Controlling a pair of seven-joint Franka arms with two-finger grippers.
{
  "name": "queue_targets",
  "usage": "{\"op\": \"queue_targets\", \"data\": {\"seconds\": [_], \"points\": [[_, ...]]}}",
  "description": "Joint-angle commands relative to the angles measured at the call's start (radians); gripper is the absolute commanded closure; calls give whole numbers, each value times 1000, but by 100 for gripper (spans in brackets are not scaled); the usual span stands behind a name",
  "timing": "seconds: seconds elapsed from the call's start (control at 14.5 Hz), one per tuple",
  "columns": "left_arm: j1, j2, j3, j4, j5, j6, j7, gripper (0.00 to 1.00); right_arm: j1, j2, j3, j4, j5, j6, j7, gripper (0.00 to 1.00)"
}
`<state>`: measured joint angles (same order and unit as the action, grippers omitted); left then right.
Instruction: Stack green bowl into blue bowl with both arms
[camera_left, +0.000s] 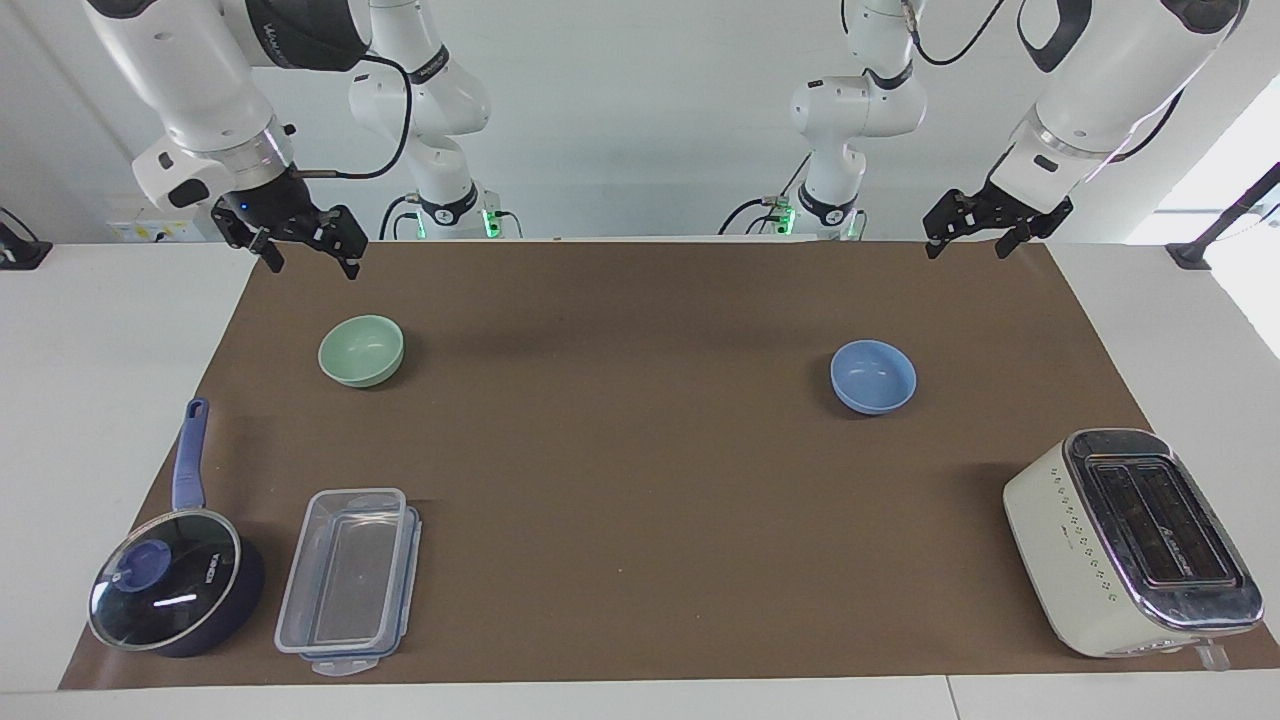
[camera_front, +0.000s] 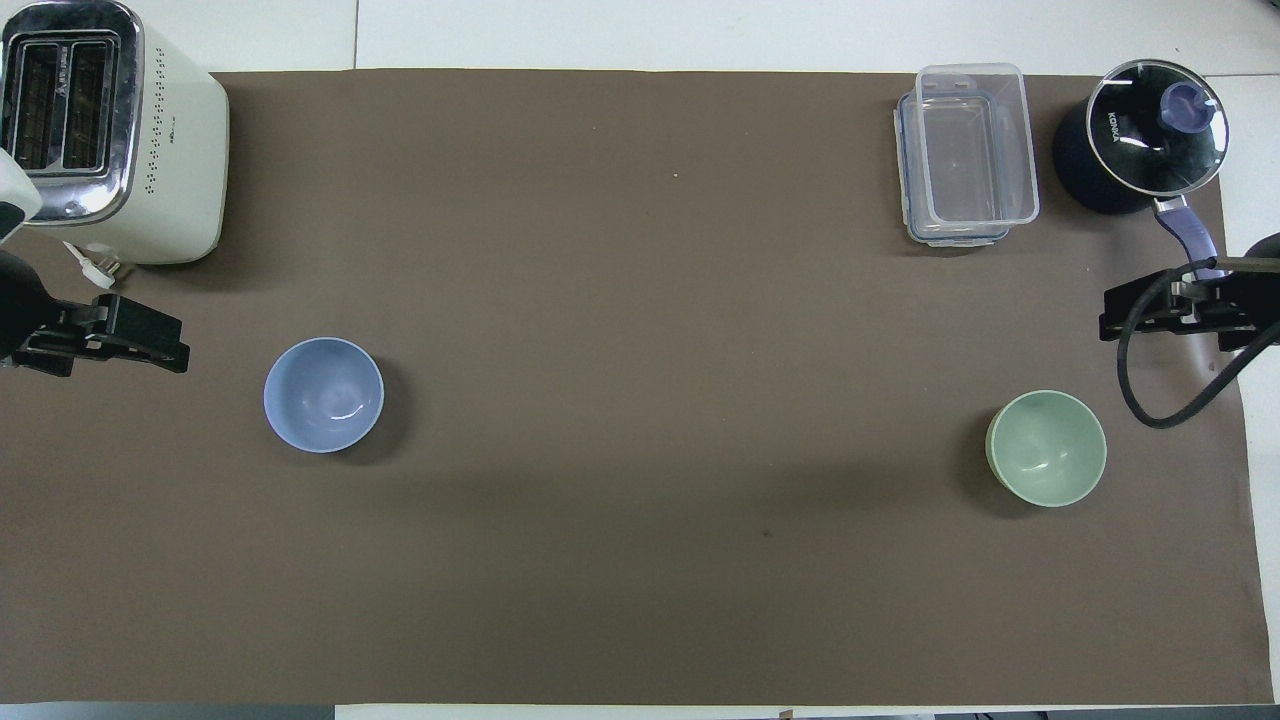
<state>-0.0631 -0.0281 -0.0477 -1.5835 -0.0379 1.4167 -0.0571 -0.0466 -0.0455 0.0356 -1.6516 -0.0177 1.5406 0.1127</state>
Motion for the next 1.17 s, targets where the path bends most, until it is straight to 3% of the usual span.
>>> {"op": "queue_targets", "data": {"seconds": [0.0,0.76,1.1], "points": [[-24,-9,12,2,26,4,2,0,-7,-2,4,-5,-18,9,9,0],[-14,-13,11,-10,24,15,0,0,-10,-13,4,-33,-2,45,25,0],[-8,-84,12,-182,24,194,2,0,2,-16,4,-42,1,58,31,0]]}}
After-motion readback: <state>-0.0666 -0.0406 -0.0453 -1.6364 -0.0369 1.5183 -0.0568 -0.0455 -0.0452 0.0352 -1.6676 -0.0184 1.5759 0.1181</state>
